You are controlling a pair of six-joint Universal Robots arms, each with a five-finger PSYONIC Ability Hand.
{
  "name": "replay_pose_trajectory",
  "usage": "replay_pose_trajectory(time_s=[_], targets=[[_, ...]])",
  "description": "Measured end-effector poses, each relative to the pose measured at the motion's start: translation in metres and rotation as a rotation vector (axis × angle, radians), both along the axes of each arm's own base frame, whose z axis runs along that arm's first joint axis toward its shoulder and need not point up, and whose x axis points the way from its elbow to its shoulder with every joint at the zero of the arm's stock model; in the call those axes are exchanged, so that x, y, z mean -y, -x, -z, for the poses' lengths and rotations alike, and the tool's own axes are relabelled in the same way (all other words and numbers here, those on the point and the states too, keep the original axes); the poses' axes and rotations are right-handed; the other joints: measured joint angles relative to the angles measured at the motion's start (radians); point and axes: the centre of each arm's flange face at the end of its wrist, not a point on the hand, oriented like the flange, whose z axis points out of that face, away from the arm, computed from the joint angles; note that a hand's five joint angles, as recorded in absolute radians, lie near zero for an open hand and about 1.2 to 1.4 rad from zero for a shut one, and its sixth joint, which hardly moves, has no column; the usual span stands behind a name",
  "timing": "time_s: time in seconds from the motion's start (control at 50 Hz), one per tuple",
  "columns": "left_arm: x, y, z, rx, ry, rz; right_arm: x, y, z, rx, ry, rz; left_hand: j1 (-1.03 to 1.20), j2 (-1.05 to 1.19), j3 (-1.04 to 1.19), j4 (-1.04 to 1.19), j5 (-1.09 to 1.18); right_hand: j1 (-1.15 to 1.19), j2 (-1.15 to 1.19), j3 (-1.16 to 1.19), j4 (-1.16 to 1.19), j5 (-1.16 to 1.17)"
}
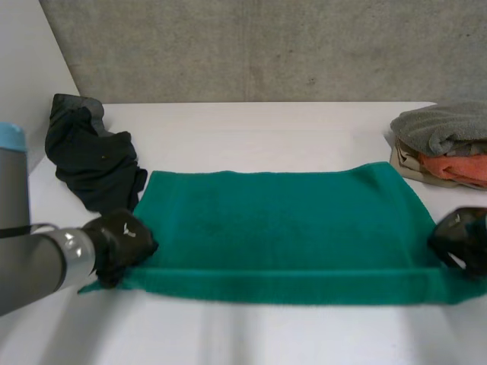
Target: Fold the laundry.
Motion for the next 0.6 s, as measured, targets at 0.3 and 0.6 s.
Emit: replay_pose_trajectory(time_s=[0.3,0.6], targets=[[0.119,0.069,-0.016,-0.293,0.482,-0.078,0.079,-0.047,0.013,0.254,0.502,0.064,0.000,0.000,0.000,0.000,0.000,0.000,0.000,0.000,0.000,0.015],[0.174,0.110,0.029,-0.302,0.597,-0.062,0.139,-0.064,0.045,0.308,0.888,0.044,-0.451,-0.432,-0.421,-0.411,-0.374,-0.714,-0.753,-0.736,-0.729,-0.724]])
